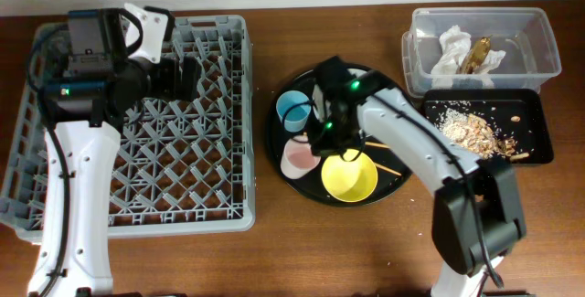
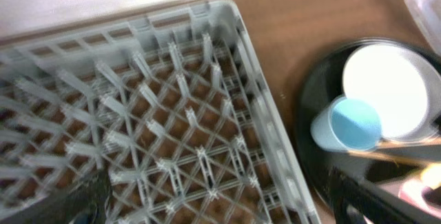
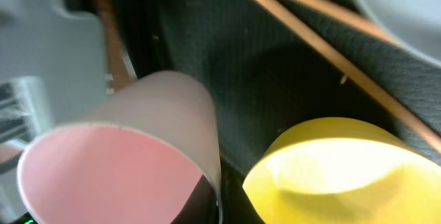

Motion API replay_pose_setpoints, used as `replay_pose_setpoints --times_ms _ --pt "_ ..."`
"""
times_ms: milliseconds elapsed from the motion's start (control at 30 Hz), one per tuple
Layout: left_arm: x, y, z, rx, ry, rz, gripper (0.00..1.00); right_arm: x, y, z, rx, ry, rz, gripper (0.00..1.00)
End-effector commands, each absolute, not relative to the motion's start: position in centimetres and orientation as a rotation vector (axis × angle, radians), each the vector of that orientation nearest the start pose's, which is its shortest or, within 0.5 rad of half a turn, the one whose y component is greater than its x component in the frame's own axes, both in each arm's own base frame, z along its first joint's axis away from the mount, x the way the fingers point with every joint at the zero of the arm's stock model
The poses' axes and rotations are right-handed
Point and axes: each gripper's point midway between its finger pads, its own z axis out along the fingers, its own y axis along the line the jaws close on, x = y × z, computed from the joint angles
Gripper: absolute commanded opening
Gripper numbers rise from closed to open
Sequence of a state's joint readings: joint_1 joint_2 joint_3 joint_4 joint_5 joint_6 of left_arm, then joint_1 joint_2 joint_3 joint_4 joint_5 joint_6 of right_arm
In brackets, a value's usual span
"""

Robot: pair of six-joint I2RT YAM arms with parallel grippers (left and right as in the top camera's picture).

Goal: Sort waste into correct bins and load items into the dishwasher rack
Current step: 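Lift the pink cup with right gripper and pass it to left gripper, then lower the pink cup upside down into the rack with left gripper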

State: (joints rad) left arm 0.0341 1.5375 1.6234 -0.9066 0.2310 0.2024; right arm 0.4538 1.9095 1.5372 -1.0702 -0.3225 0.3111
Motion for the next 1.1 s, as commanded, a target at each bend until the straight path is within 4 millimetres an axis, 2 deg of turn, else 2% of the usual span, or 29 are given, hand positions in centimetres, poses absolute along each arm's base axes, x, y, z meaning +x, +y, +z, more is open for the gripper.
replay_pose_setpoints --times_ms 0,33,100,167,200,300,333,400,433,467,533,600,667,700,733,767,800,967,1000,1067 --pt "40.5 -6.3 29.1 0.424 2.296 -0.448 0.99 35.6 19.3 20.0 -0.223 2.797 0.784 0.04" --pt "40.0 -8.0 29.8 0.449 2.262 -0.586 0.99 36.5 18.4 24.1 -0.270 2.615 1.034 0.04" --pt "38.5 -11.4 32.3 0.551 2.125 -0.876 0.99 36.7 19.3 28.8 -0.412 2.348 1.390 0.04" --pt "36.4 -14.3 36.1 0.693 1.907 -1.169 0.99 36.5 20.5 33.2 -0.595 2.067 1.588 0.04" --pt "35.5 -15.0 37.5 0.754 1.813 -1.275 0.99 36.1 20.8 34.7 -0.669 1.971 1.641 0.04" --pt "34.3 -15.8 38.8 0.843 1.657 -1.489 0.99 35.4 21.1 36.8 -0.795 1.813 1.697 0.04" --pt "34.4 -15.9 38.8 0.868 1.601 -1.573 0.99 35.3 21.2 37.0 -0.808 1.799 1.701 0.04" --pt "34.9 -16.8 37.6 0.864 1.624 -1.619 0.99 35.0 22.0 37.2 -0.849 1.776 1.699 0.04" --pt "34.8 -17.8 37.3 0.889 1.622 -1.643 0.99 34.8 23.0 37.4 -0.892 1.751 1.682 0.04" --pt "34.1 -19.5 37.4 0.955 1.591 -1.656 0.99 35.6 24.8 36.8 -0.862 1.807 1.614 0.04" --pt "33.1 -21.4 37.6 1.038 1.541 -1.662 0.93 36.2 27.1 36.4 -0.862 1.816 1.587 0.04" --pt "32.8 -21.9 37.6 1.051 1.537 -1.672 0.83 36.7 28.3 35.8 -0.855 1.825 1.565 0.04" --pt "32.8 -21.9 37.6 1.050 1.537 -1.672 0.84 37.4 27.8 35.5 -0.835 1.834 1.554 0.04" --pt "32.8 -21.9 37.6 1.050 1.537 -1.672 0.96 38.0 27.0 35.5 -0.812 1.837 1.541 0.04" --pt "32.8 -21.9 37.6 1.050 1.537 -1.671 0.99 38.6 26.2 35.5 -0.786 1.843 1.530 0.04" --pt "32.9 -21.7 37.6 1.047 1.538 -1.669 0.99 39.7 24.4 35.5 -0.729 1.857 1.511 0.04" --pt "32.9 -21.7 37.6 1.047 1.538 -1.669 0.99 40.1 23.7 35.6 -0.708 1.859 1.504 0.04" --pt "33.0 -21.8 37.7 1.054 1.529 -1.661 0.99 40.3 23.6 36.2 -0.705 1.839 1.508 0.04" --pt "33.0 -21.8 37.7 1.054 1.529 -1.661 0.94 40.3 23.8 36.2 -0.707 1.836 1.509 0.04" --pt "33.0 -21.8 37.7 1.056 1.527 -1.658 0.91 39.8 24.9 36.6 -0.739 1.815 1.523 0.04"
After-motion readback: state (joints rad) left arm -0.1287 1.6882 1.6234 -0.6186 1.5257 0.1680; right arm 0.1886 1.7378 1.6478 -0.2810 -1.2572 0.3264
